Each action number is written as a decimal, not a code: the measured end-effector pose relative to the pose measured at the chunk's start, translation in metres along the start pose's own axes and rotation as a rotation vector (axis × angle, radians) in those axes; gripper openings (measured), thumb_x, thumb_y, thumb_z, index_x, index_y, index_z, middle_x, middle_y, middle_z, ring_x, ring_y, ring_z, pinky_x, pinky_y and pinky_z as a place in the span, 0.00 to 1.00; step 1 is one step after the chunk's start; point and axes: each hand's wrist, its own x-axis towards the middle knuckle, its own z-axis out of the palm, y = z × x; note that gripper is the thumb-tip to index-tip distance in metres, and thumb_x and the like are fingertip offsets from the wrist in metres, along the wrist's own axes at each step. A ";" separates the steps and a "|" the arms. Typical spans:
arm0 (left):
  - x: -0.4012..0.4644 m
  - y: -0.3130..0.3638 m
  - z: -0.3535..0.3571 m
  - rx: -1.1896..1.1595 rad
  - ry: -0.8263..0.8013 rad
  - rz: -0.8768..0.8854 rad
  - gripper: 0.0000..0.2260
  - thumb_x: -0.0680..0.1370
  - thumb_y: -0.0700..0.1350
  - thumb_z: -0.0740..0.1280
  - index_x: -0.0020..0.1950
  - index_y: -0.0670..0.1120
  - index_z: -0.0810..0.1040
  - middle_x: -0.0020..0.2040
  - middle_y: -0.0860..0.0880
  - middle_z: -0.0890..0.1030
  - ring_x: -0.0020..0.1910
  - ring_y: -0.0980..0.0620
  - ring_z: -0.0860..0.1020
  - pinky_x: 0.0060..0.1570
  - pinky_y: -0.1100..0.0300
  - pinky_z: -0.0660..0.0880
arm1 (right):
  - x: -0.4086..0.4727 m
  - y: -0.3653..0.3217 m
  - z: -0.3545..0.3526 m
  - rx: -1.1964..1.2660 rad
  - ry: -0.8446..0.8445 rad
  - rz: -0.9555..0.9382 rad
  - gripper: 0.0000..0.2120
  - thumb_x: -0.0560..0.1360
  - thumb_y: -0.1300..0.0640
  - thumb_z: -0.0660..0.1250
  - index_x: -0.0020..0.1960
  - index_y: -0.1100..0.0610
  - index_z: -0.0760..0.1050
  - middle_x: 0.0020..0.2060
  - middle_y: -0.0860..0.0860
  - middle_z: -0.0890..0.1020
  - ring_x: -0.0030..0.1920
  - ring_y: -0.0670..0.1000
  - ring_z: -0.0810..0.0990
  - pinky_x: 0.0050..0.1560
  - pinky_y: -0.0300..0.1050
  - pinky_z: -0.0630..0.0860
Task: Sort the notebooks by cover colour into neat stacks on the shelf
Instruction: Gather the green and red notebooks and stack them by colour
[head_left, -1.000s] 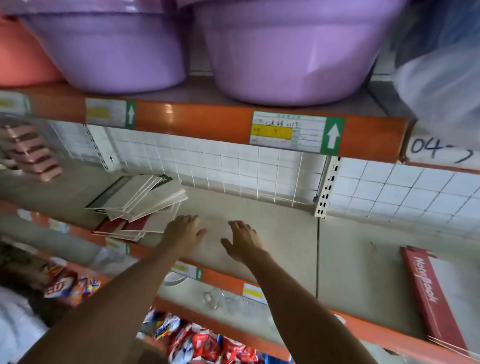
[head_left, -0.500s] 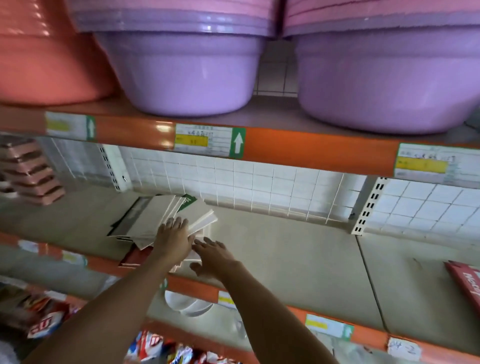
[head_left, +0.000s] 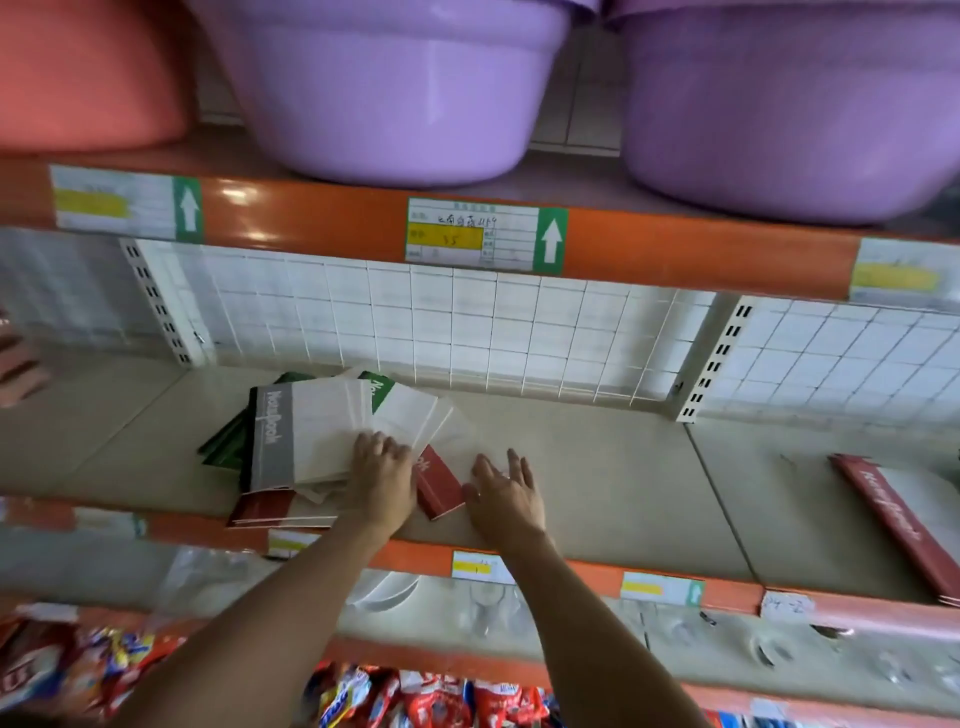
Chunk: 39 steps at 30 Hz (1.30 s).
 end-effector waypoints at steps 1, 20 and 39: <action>0.002 0.010 0.001 -0.019 0.014 0.032 0.06 0.67 0.41 0.72 0.42 0.41 0.79 0.39 0.42 0.80 0.46 0.40 0.76 0.57 0.43 0.70 | -0.006 0.014 -0.007 -0.017 0.020 0.065 0.24 0.82 0.46 0.54 0.76 0.52 0.61 0.74 0.50 0.68 0.79 0.58 0.50 0.78 0.52 0.44; 0.021 0.156 0.017 -0.111 -0.152 -0.065 0.33 0.76 0.67 0.54 0.70 0.44 0.71 0.72 0.39 0.71 0.70 0.38 0.68 0.65 0.32 0.54 | -0.053 0.130 -0.043 -0.129 0.191 0.584 0.41 0.75 0.29 0.54 0.76 0.58 0.57 0.67 0.58 0.67 0.67 0.61 0.64 0.69 0.56 0.59; 0.018 0.159 0.026 -0.139 -0.069 -0.137 0.30 0.76 0.65 0.64 0.60 0.39 0.76 0.59 0.28 0.76 0.59 0.32 0.73 0.61 0.40 0.67 | -0.058 0.133 -0.043 0.018 0.305 0.653 0.44 0.63 0.22 0.64 0.59 0.58 0.65 0.59 0.55 0.75 0.63 0.58 0.72 0.64 0.51 0.65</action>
